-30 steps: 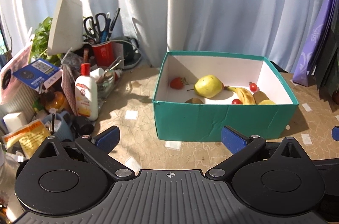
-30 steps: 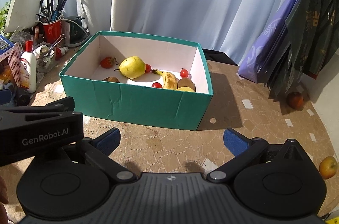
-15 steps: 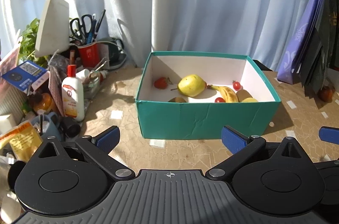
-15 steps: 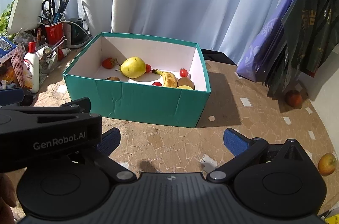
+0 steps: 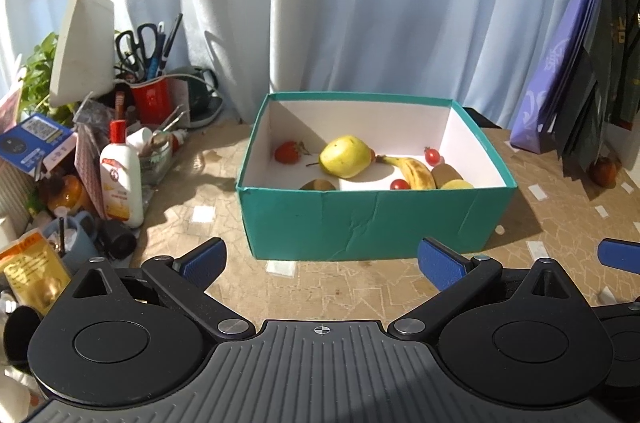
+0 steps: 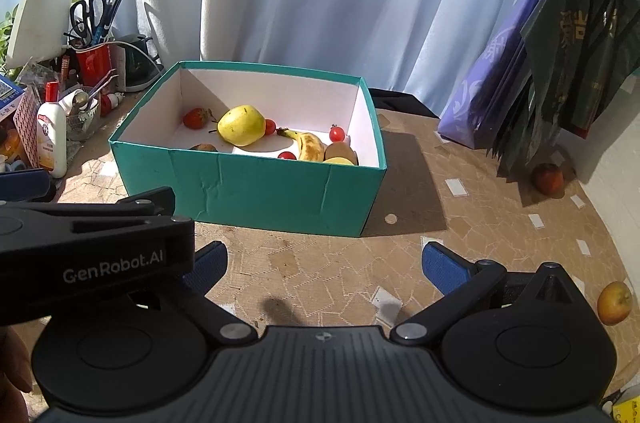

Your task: Organize fruits

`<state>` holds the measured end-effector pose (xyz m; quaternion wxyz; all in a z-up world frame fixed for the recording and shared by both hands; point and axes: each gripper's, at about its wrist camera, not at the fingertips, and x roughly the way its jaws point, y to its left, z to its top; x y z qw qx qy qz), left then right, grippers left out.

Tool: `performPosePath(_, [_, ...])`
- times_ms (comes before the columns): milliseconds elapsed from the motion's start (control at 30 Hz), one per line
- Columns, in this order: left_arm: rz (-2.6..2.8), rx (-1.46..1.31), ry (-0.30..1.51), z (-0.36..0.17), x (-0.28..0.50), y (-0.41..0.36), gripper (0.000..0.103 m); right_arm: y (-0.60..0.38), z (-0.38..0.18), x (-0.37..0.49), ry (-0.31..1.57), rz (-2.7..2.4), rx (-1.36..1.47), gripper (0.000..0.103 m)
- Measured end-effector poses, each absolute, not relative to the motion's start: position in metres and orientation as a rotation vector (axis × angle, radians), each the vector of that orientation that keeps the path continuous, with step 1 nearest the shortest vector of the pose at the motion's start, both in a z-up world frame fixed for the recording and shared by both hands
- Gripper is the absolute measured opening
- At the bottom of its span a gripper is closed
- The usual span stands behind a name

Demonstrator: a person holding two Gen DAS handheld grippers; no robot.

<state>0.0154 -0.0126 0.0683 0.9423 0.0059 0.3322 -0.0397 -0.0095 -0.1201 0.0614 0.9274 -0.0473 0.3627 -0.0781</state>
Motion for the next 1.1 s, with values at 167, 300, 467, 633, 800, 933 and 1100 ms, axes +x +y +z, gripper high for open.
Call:
performPosePath(167, [-0.084,0.016,0.678,0.0682,0.0164,-0.0138,0.103,-0.1208,0.0602,-0.0088,0.745,-0.166,-0.099,0.103])
performPosePath(300, [-0.078,0.026,0.675,0.0671,0.0171,-0.0156,0.103,-0.1212,0.0596,-0.0083,0.745,-0.163,-0.103,0.103])
performPosePath(467, [-0.081,0.025,0.680,0.0655,0.0180,-0.0156,0.103,-0.1203,0.0593,-0.0076,0.747,-0.162,-0.102,0.103])
performPosePath(633, [-0.081,0.026,0.681,0.0653,0.0184,-0.0159,0.103,-0.1206,0.0586,-0.0066,0.751,-0.161,-0.101,0.103])
performPosePath(800, [-0.081,0.029,0.680,0.0656,0.0194,-0.0156,0.103,-0.1204,0.0585,-0.0064,0.751,-0.161,-0.102,0.103])
performPosePath(933, [-0.080,0.037,0.678,0.0656,0.0199,-0.0159,0.103,-0.1201,0.0586,-0.0064,0.752,-0.161,-0.101,0.103])
performPosePath(1100, [-0.080,0.037,0.678,0.0654,0.0197,-0.0161,0.103,-0.1210,0.0583,-0.0057,0.752,-0.160,-0.103,0.103])
